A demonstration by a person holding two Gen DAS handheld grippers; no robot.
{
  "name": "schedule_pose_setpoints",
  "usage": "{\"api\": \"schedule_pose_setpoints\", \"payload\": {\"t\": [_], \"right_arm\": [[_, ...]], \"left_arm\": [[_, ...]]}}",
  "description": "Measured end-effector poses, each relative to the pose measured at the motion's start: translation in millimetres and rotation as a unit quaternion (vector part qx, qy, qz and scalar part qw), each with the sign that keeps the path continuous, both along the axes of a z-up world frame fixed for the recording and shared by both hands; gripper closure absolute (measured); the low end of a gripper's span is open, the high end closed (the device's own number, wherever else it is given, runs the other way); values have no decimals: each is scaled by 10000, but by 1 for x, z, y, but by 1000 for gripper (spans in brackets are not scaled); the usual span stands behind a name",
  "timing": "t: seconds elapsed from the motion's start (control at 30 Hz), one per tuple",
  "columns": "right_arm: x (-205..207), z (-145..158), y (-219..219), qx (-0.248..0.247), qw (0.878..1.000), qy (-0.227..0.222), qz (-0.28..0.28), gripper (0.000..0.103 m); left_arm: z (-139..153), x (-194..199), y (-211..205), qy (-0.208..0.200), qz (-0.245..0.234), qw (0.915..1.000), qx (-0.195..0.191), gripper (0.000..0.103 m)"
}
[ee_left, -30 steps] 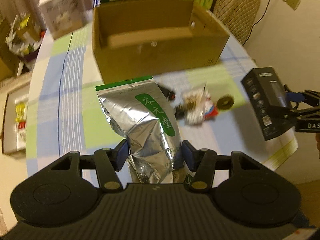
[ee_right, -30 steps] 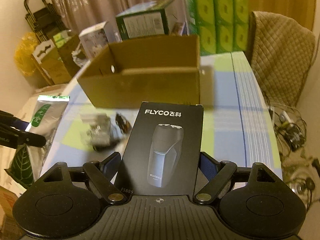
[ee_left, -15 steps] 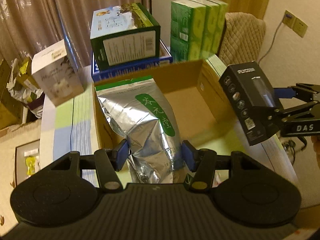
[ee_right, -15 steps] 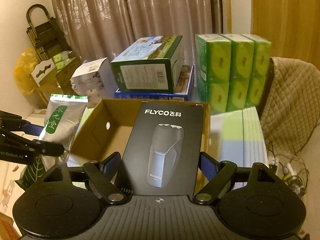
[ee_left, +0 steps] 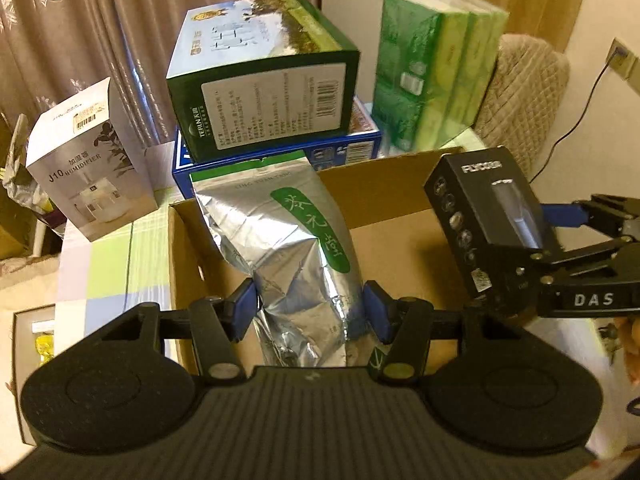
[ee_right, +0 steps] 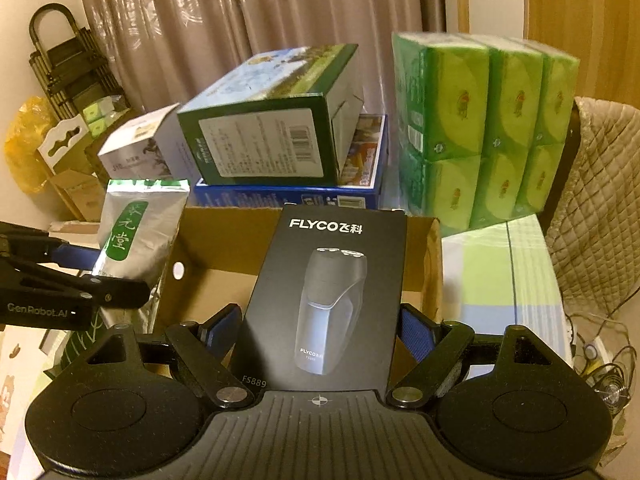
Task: Organize objects
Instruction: 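Lift and carry the tea bag and FLYCO box toward the cardboard box, then lower both items into the cardboard box and open both tools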
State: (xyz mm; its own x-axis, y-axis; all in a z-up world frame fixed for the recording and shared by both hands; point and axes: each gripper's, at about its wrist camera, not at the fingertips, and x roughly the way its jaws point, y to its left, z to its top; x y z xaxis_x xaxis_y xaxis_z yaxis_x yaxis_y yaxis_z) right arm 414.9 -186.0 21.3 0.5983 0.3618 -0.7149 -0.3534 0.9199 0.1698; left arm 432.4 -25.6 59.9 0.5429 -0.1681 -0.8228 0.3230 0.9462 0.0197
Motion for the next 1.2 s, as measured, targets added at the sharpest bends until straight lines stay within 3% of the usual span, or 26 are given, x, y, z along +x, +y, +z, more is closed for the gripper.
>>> {"api": "schedule_pose_setpoints", "payload": {"t": [0.27, 0.33, 0.37, 0.53, 1.2], "right_arm": [[8, -26, 6, -60, 9999, 105, 37, 22], [9, -30, 6, -68, 9999, 142, 30, 22], [9, -31, 6, -73, 9999, 149, 29, 22], [9, -36, 7, -117, 9997, 194, 42, 22], [2, -22, 0, 48, 10000, -46, 63, 16]], "left_arm": [[-32, 14, 3, 63, 54, 9998, 171, 47], [-33, 14, 4, -81, 111, 9998, 172, 31], [-32, 13, 5, -148, 117, 9997, 165, 30], [-28, 8, 7, -188, 26, 9993, 311, 30], [-23, -7, 22, -113, 173, 9996, 169, 29]]}}
